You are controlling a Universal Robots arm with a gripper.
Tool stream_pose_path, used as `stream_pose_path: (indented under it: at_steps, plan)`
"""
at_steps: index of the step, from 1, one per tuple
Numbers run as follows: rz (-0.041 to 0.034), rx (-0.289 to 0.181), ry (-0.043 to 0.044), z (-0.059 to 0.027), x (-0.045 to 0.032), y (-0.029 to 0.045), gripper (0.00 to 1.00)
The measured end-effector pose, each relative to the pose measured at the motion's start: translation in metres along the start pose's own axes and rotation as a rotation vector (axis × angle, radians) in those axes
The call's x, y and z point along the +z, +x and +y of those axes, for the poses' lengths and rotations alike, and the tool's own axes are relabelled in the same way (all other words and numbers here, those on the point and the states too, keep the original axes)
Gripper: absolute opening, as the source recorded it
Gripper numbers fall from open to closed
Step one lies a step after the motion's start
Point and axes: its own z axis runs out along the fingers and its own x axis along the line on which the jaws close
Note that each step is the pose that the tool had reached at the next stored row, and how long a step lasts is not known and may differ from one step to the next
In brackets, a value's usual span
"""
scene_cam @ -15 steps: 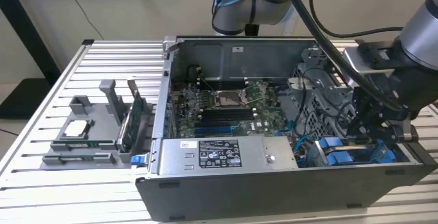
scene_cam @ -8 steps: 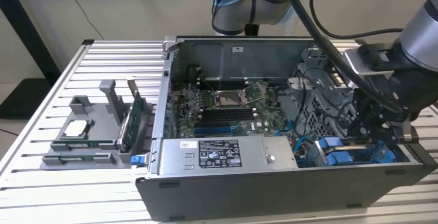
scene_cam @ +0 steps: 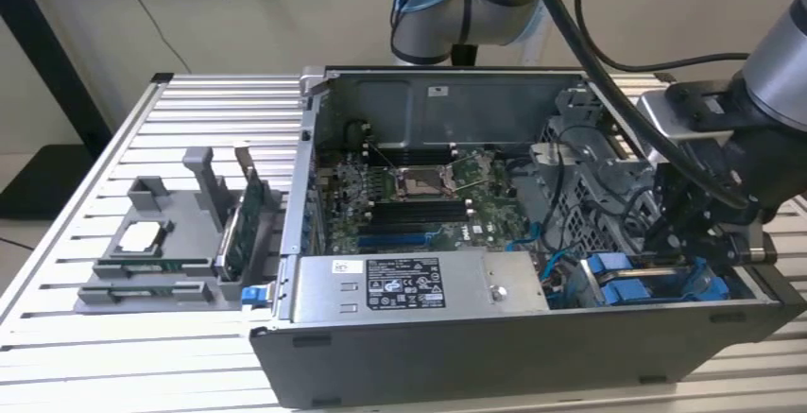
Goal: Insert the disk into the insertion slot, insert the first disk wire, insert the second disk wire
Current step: 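Insert the second disk wire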
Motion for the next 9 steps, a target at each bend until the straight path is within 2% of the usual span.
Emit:
stream_pose_path:
  at_steps: [5,9]
  plan:
    - [0.0063,-0.001,0.0010,0.0000,0.0009,0.0004,0.16]
    - [0.0099,-0.002,0.0067,0.0002,0.0029,0.0008,0.16]
